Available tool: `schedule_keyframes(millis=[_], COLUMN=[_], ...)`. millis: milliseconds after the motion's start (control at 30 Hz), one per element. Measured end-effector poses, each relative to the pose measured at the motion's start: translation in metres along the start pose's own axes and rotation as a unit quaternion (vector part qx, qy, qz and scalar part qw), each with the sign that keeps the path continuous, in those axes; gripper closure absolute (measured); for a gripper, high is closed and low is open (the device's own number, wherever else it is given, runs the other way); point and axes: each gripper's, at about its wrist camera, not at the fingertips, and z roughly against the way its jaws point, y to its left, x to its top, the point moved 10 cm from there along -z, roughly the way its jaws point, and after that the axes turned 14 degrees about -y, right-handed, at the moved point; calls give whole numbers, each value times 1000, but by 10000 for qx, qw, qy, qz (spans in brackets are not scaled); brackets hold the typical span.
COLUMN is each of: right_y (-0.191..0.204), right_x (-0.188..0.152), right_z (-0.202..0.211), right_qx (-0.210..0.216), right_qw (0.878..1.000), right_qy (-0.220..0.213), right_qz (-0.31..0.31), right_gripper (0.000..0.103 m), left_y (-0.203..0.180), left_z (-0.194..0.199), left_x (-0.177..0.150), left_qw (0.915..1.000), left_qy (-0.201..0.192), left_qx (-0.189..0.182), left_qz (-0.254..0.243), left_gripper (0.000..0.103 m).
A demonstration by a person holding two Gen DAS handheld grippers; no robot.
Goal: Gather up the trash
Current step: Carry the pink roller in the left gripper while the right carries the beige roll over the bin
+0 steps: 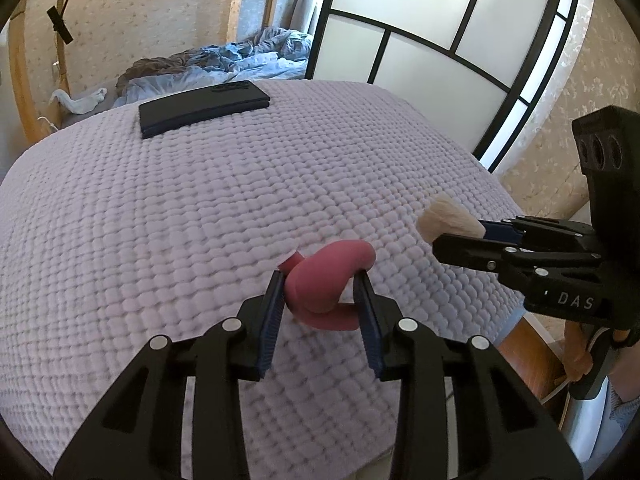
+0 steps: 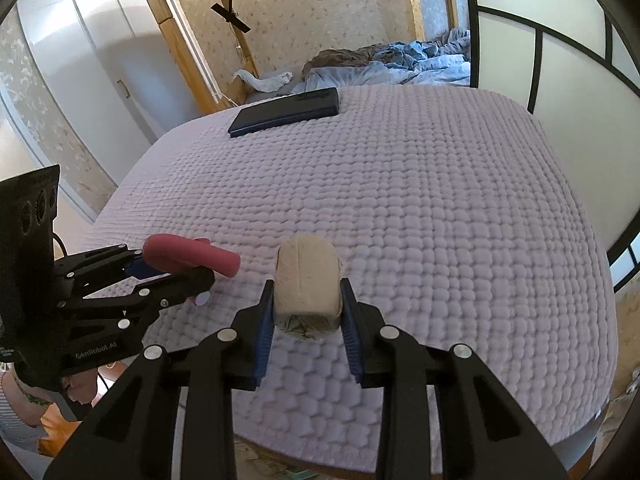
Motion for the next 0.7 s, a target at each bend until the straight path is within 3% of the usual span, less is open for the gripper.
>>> schedule_keyframes(millis=[700], right_y=[34], right_x=[-54], right_z=[55], right_qx=[177], right_qw=[9996], right_qy=[195], right_qz=[-73], right_gripper=[72], left_y=[6], left_z=[58], left_x=[-41], left_qw=[9996], left_qy=[199], left_qx=[193], left_qz=[31], left_gripper=[65])
